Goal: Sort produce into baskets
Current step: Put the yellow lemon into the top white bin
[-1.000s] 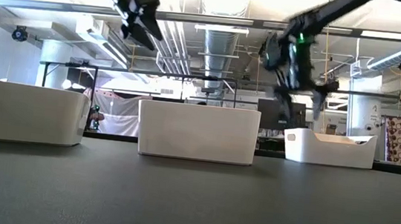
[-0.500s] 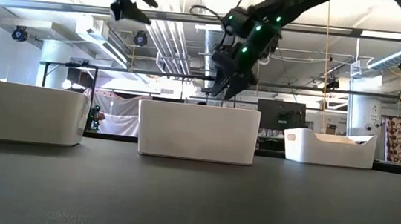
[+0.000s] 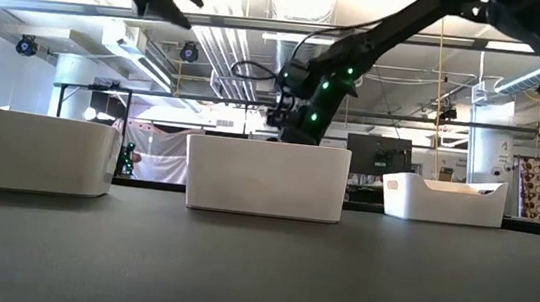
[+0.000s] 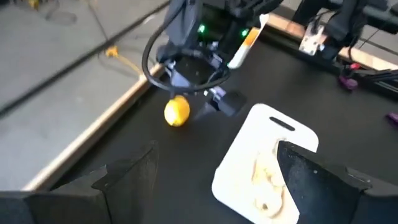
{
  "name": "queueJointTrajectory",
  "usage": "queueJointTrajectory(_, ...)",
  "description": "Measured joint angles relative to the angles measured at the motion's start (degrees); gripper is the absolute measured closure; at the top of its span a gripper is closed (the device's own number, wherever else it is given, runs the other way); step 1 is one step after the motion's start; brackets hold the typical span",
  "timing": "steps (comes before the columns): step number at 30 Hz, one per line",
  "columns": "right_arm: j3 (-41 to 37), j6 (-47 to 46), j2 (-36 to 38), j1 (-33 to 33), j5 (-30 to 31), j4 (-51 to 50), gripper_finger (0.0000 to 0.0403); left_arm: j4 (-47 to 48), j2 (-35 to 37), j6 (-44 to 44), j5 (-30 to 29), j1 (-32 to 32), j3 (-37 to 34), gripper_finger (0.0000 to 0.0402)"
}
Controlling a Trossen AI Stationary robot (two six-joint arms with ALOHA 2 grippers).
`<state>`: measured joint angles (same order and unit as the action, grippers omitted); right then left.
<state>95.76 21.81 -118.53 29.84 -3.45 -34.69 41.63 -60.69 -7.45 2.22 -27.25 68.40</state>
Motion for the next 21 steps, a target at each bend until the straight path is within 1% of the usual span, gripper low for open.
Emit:
queueJointTrajectory(4, 0.24, 2.28, -1.86, -0.08, 2.32, 2.29, 0.0102, 0.04, 0.49, -4.05, -1.1, 0.09, -4.21, 0.009)
queueJointTrajectory(12, 0.4, 1.78, -5.26, 0.75, 0.9, 3.99, 0.0118, -0.66, 0.58, -8.97, -2.97, 0.09, -11.07, 0.009)
queueJointTrajectory(15, 0.44, 1.68, -5.74, 0.58, -1.05, 4.78, 0.0132, 0.0, 0.57, -10.26, -5.87, 0.09, -12.81, 0.009)
queueJointTrajectory(18, 0.44, -0.11, -5.8, 0.4, -1.05, 5.79, 0.0152, 1.21, 0.44, -10.49, -9.05, -0.02, -13.67, 0.009)
queueJointTrajectory(20, 0.42, -2.93, -5.8, 0.42, -1.06, 6.4, 0.0166, 3.44, 0.22, -10.52, -10.87, -0.22, -13.94, 0.009)
queueJointTrajectory(21, 0.42, -4.56, -5.8, 0.42, -1.06, 6.44, 0.0174, 4.36, 0.01, -10.5, -10.58, -0.44, -13.94, 0.009)
